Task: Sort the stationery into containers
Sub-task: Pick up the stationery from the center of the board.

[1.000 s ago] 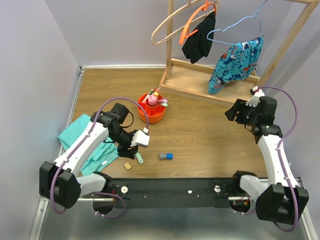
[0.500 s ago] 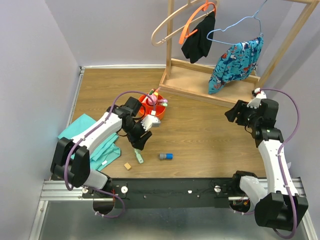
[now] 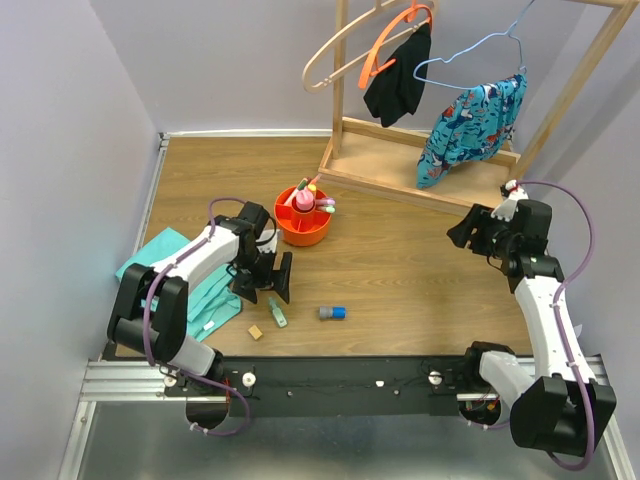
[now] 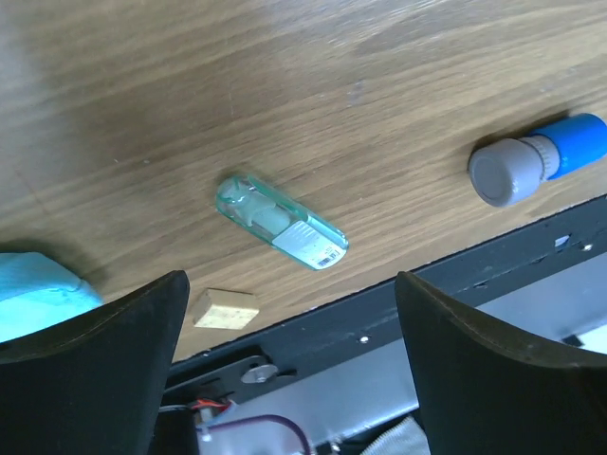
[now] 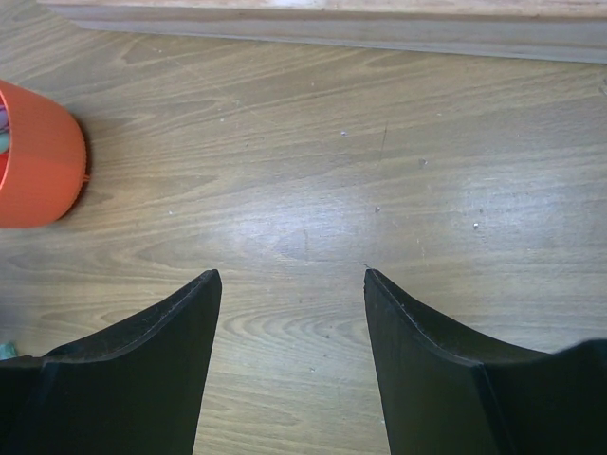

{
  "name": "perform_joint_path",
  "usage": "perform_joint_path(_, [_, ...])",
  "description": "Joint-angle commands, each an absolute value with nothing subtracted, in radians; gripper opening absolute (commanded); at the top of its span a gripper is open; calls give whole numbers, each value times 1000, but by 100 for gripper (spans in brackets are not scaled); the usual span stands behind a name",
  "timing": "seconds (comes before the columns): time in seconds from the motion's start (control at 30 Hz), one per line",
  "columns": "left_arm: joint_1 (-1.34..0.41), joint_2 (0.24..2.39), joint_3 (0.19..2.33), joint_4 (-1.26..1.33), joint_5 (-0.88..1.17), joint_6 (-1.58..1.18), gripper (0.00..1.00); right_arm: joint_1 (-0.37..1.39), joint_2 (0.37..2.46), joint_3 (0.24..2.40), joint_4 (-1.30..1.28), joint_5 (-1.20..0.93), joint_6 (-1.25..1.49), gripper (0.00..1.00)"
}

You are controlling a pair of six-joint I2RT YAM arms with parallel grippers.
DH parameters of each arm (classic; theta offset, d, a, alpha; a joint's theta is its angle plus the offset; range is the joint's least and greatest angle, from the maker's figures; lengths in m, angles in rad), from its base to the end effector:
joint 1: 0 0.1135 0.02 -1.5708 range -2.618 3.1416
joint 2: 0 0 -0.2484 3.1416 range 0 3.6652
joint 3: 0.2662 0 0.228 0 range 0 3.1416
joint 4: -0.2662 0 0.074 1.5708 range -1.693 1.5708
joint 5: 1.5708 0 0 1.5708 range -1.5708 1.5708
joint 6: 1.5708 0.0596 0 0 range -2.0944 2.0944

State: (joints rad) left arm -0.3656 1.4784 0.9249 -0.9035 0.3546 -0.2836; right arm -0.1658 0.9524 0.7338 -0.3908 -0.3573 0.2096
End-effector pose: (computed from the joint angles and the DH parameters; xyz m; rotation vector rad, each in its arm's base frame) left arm 0.2079 -0.1017 0.1672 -0.1577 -3.0774 0.5793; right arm 0.2108 -0.0141 0.2524 0.2029 2.1560 0.4138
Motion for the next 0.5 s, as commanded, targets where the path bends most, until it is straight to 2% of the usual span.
perform_joint_path(0.0, [-357,1491,905,-904,377,-365,99,-173,966,764,-393,-353,213,70])
perform_joint_path(0.2, [-344,1516,853,-853,382,-412,99,-173,976,762,-391,-350,215,70])
perform_joint_path(0.47, [-341,1601,876,-819,384,-500,80,-173,980,772,-403,-344,210,70])
